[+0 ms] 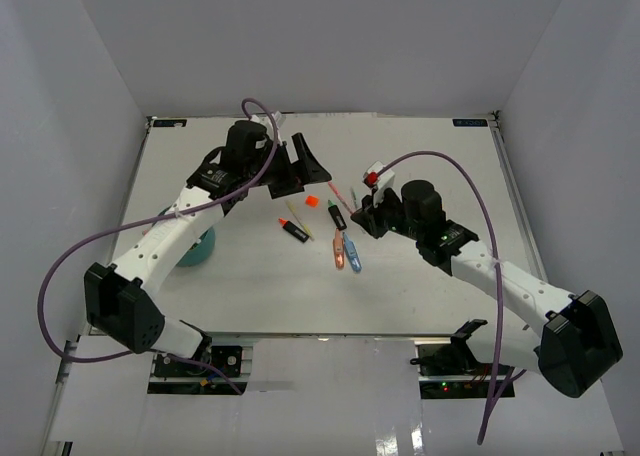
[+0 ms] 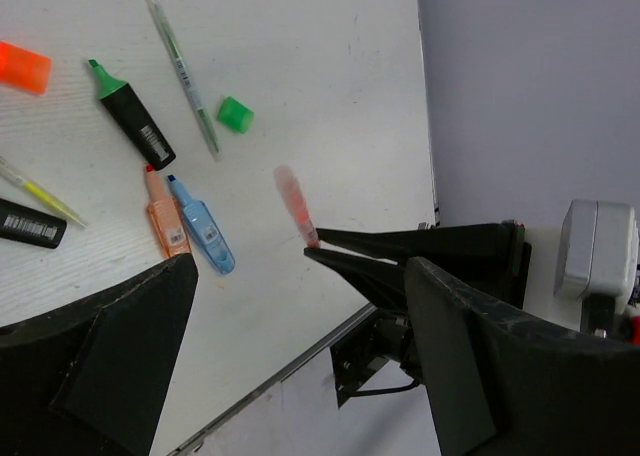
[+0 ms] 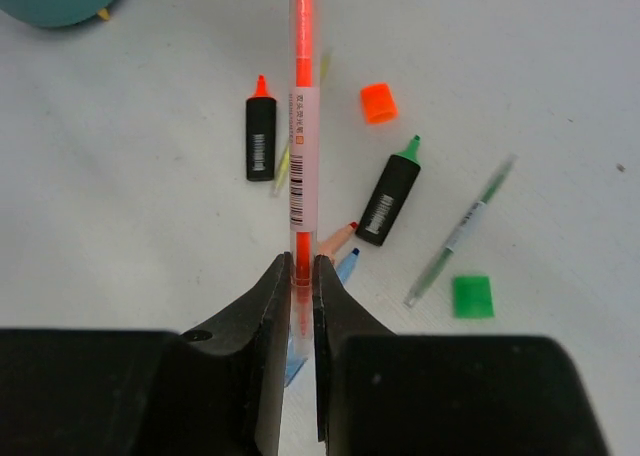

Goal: Sort the stationery into containers
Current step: Pick up the pen from the center of the board, then place the pen in the storage box.

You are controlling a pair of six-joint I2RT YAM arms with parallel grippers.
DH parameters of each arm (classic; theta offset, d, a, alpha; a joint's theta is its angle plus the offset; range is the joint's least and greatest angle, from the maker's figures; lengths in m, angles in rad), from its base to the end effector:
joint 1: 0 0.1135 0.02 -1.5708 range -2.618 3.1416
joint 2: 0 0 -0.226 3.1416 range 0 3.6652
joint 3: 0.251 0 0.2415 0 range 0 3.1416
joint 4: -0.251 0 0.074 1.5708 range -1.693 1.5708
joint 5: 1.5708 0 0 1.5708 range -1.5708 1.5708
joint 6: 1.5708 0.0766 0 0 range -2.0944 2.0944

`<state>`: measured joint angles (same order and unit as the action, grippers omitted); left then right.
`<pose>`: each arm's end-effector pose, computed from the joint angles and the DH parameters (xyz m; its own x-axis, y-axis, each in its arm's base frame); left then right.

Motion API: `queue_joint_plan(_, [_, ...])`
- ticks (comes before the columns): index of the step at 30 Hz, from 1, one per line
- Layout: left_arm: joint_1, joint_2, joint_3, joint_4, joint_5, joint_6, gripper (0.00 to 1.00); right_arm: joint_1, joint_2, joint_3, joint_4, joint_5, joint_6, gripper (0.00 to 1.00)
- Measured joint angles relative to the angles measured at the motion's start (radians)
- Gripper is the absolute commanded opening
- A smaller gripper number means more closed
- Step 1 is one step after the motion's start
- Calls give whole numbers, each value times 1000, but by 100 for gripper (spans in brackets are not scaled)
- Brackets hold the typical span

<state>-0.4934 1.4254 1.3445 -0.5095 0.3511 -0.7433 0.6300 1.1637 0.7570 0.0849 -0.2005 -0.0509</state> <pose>0.2927 -0.1873 0.2968 -0.8322 -0.2739 -0.4820 0.1809 0.6877 -0.7031 0.2419 0.1953 0.2364 -0.2181 -0.2207 -0.9506 -0.7421 0.6702 0.0146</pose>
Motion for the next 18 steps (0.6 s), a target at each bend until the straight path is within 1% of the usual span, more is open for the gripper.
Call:
queue_joint_plan(4, [-38, 26, 16, 19, -43, -34, 85, 23, -9, -19, 46, -22, 17, 8])
queue_joint_plan(5, [-45, 30, 16, 19, -53, -38, 81, 26, -11, -21, 54, -27, 19, 8])
queue_joint_plan(8, [-61, 44, 20, 21, -79, -51, 74, 32, -20, -24, 82, -40, 26, 8])
queue_joint_plan(11, [-73, 64, 25, 23, -97, -62, 61, 34, -31, -28, 106, -48, 30, 8])
queue_joint_plan(12, [-76, 70, 27, 24, -102, -64, 54, 34, -32, -28, 111, -51, 32, 8])
queue_joint_plan(14, [-84, 81, 30, 24, -112, -67, 44, 36, -32, -30, 122, -58, 35, 8])
queue_joint_plan(15, [-88, 85, 32, 24, -116, -68, 36, 37, -32, -32, 127, -60, 37, 8])
queue_joint_plan(18, [-102, 90, 37, 26, -126, -67, 23, 40, -32, -39, 129, -66, 41, 8])
